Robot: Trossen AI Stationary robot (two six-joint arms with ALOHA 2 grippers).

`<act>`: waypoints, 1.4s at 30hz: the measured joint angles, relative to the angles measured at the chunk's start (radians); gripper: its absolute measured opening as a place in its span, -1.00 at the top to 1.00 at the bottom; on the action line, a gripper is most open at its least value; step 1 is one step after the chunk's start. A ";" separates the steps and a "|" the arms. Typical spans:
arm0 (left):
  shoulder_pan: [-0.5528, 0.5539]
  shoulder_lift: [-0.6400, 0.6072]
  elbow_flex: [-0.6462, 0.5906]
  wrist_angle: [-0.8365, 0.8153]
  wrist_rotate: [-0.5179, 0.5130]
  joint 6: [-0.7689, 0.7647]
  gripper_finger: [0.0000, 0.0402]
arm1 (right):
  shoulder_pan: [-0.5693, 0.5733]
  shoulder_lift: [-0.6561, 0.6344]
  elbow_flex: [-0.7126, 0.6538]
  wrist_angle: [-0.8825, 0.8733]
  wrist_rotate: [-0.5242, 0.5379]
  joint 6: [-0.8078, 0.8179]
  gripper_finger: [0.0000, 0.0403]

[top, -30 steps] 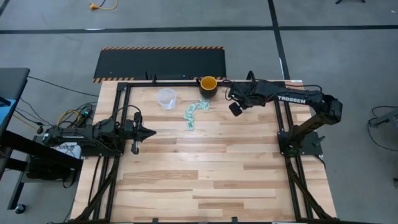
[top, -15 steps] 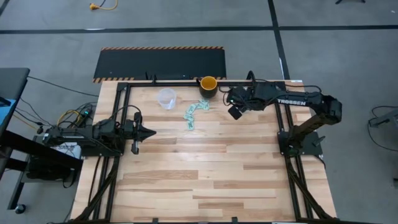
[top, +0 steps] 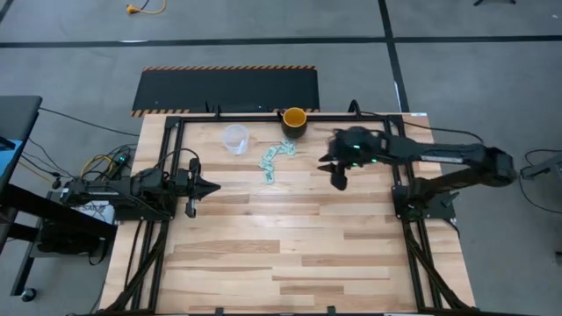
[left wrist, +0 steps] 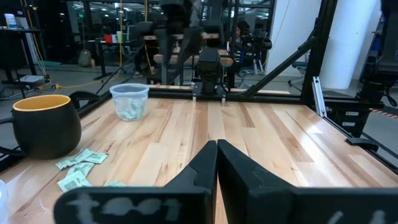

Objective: Pick and place Stevia / Truvia into bins
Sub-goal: Put the stevia packet into the left transparent container

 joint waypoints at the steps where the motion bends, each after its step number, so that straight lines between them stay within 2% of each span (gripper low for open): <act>1: 0.000 0.000 0.000 0.000 0.000 -0.001 1.00 | 0.001 -0.047 -0.047 0.056 -0.024 -0.002 0.40; 4: 0.000 0.000 0.000 0.000 0.000 -0.001 1.00 | 0.015 -0.184 -0.192 0.183 -0.038 -0.004 0.40; 12: 0.000 0.000 0.000 0.000 0.000 -0.001 1.00 | 0.020 -0.497 -0.509 0.392 -0.045 0.074 0.40; 26: 0.000 0.000 0.000 0.000 0.000 -0.002 1.00 | 0.019 -0.808 -0.793 0.449 -0.068 0.131 0.40; 34: 0.000 0.000 0.000 0.000 0.000 -0.001 1.00 | 0.020 -0.918 -0.810 0.396 -0.072 0.094 0.40; 42: 0.000 0.000 0.000 0.000 0.000 -0.002 1.00 | 0.020 -0.906 -0.810 0.389 -0.074 0.063 0.40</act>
